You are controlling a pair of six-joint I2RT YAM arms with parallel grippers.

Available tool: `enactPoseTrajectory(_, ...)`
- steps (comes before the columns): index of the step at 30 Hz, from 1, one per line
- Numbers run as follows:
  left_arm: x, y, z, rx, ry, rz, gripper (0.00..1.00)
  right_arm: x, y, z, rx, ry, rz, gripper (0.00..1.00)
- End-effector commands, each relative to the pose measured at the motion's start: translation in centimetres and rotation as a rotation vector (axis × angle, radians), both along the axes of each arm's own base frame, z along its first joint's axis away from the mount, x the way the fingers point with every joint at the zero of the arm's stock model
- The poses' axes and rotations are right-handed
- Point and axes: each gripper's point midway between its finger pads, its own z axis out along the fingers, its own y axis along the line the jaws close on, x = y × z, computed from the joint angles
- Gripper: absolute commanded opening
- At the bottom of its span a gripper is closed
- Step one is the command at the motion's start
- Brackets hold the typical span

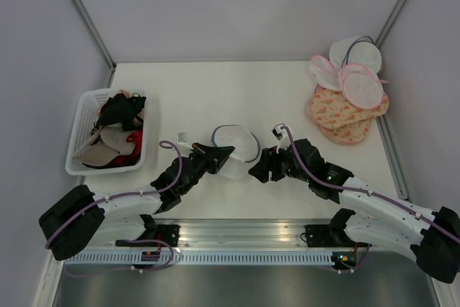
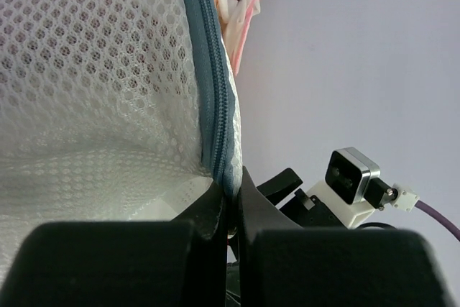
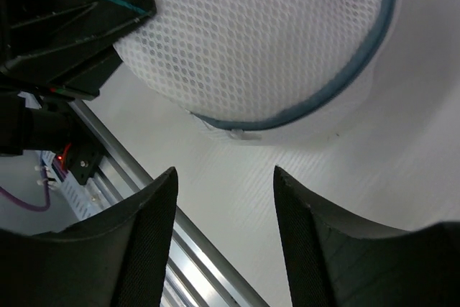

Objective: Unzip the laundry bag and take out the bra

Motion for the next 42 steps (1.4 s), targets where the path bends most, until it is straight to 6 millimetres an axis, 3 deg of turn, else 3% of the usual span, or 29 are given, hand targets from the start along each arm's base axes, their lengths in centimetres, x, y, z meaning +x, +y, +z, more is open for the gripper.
enactPoseTrajectory(1,0.1,-0.8,3.6,-0.177,-0.006,-0.017,0.02,1.6,2.2,2.7,0.114,-0.073,-0.008,0.59)
enactPoseTrajectory(6,-0.2,-0.7,3.5,-0.203,-0.004,-0.027,0.02,2.2,2.8,2.2,0.103,-0.063,-0.01,0.53)
enactPoseTrajectory(12,-0.6,-0.8,4.2,-0.224,-0.018,-0.05,0.02,3.0,2.0,1.4,0.047,-0.077,-0.053,0.52)
enactPoseTrajectory(17,-0.9,-1.0,3.2,-0.174,-0.004,-0.07,0.02,3.1,1.7,2.7,0.052,-0.111,-0.058,0.51)
enactPoseTrajectory(22,-1.3,-0.8,2.4,-0.123,-0.013,-0.079,0.02,2.8,1.6,3.4,0.053,-0.124,-0.038,0.34)
enactPoseTrajectory(29,-1.3,-0.1,1.1,-0.022,-0.036,-0.073,0.02,1.5,1.1,2.6,0.008,-0.061,-0.007,0.27)
enactPoseTrajectory(33,-1.3,0.2,1.0,0.053,-0.091,-0.101,0.02,0.9,0.5,1.4,-0.073,-0.004,0.004,0.0)
enactPoseTrajectory(38,-1.3,1.0,1.1,0.082,-0.127,-0.138,0.02,1.0,-1.2,0.1,-0.156,0.014,-0.046,0.0)
enactPoseTrajectory(42,-2.1,0.5,1.4,0.135,-0.204,-0.269,0.02,1.4,-2.1,-0.4,-0.202,0.011,-0.085,0.0)
